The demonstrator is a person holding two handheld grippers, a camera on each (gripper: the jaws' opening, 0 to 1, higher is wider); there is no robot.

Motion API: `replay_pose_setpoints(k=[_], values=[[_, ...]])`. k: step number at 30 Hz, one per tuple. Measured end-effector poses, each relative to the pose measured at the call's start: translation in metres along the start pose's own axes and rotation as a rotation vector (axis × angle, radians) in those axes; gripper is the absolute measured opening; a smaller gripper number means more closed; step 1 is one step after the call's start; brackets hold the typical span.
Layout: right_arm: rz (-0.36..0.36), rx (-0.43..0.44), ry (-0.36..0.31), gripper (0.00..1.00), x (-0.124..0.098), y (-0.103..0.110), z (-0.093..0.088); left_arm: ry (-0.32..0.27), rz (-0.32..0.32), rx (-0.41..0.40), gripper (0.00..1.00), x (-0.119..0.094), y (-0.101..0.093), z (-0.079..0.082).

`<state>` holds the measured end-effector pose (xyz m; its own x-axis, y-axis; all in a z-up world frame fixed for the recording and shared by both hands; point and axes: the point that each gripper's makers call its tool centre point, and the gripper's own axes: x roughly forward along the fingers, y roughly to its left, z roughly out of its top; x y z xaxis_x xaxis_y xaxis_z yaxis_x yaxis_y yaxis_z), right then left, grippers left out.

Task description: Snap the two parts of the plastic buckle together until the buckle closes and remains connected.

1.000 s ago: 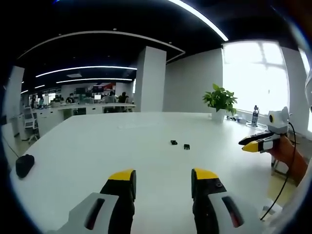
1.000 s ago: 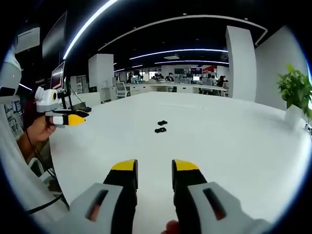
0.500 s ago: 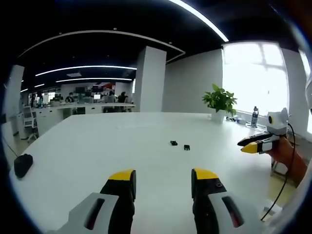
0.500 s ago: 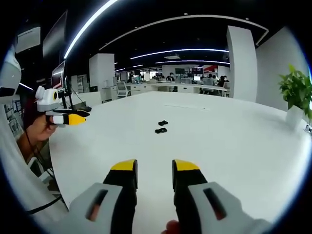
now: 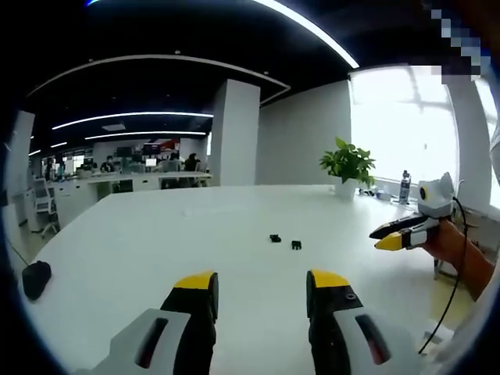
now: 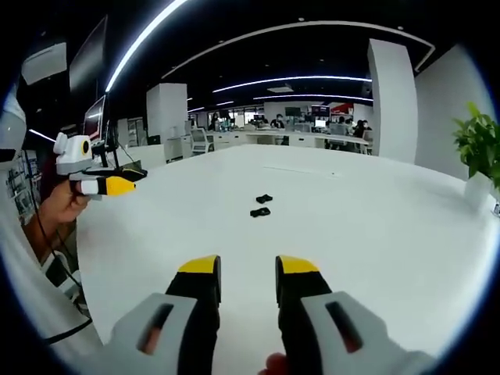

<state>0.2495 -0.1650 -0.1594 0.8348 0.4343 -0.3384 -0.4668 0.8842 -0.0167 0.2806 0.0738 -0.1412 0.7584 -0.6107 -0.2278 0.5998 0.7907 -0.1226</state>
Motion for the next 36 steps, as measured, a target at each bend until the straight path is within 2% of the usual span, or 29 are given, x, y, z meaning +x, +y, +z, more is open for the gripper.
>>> replay_pose_setpoints(k=[4, 17, 27, 36], values=[[0.007, -0.017, 0.001, 0.28, 0.007, -0.001, 0.004, 0.012, 0.006, 0.005, 0.45, 0.004, 0.005, -0.002], [0.063, -0.046, 0.015, 0.28, 0.033, -0.006, 0.008, -0.015, 0.044, 0.027, 0.45, 0.009, 0.02, 0.011], [0.065, -0.066, 0.025, 0.28, 0.042, -0.01, 0.01, 0.004, 0.029, 0.034, 0.45, 0.022, 0.02, 0.007], [0.075, -0.063, 0.024, 0.29, 0.046, -0.01, 0.013, -0.004, 0.021, 0.03, 0.45, 0.027, 0.022, 0.012]])
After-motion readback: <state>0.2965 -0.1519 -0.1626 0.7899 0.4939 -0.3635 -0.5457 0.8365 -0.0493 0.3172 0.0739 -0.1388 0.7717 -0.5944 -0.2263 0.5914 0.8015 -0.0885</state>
